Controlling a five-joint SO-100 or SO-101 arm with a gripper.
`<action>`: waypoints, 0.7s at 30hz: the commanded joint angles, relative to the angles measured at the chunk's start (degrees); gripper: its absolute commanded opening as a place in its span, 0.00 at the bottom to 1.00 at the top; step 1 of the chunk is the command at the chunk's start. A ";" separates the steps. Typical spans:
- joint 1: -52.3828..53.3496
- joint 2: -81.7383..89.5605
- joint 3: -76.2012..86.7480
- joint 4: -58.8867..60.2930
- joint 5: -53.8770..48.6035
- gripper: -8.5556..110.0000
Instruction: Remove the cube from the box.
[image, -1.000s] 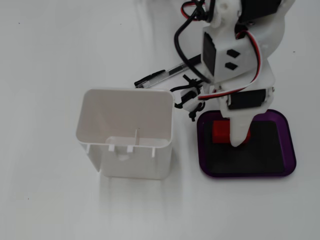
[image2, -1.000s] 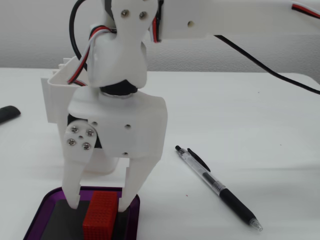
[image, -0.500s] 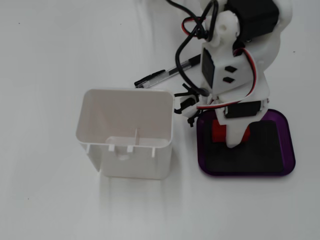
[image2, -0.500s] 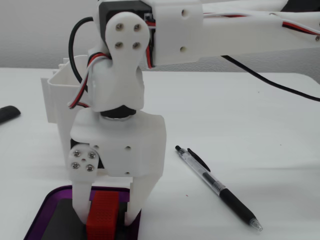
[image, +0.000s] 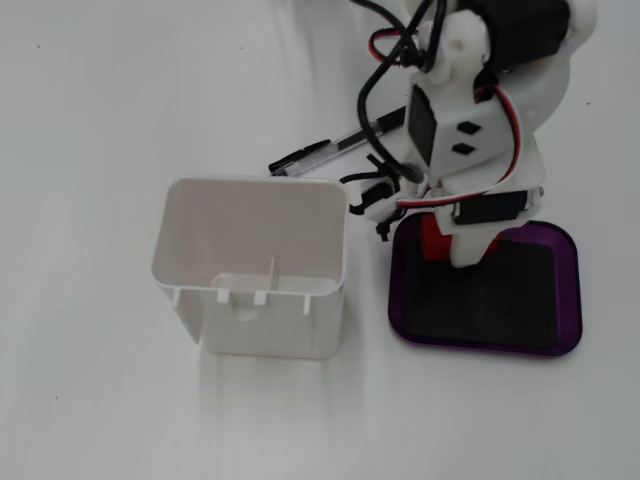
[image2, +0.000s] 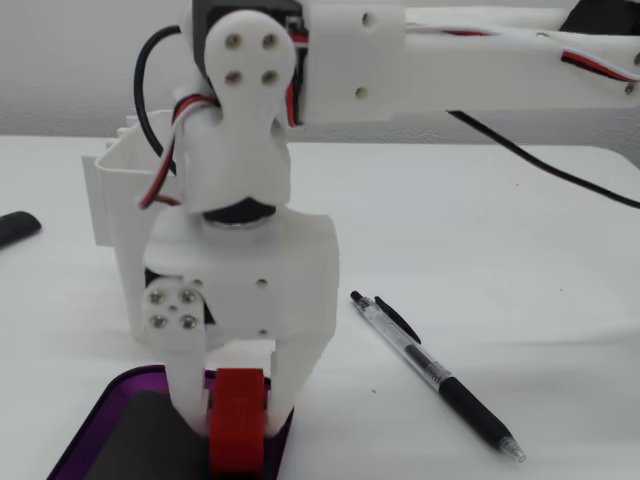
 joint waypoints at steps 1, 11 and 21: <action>-0.44 5.10 -8.35 3.52 0.00 0.07; -0.53 17.05 -3.16 3.87 0.00 0.07; -2.90 39.81 23.03 3.78 0.35 0.07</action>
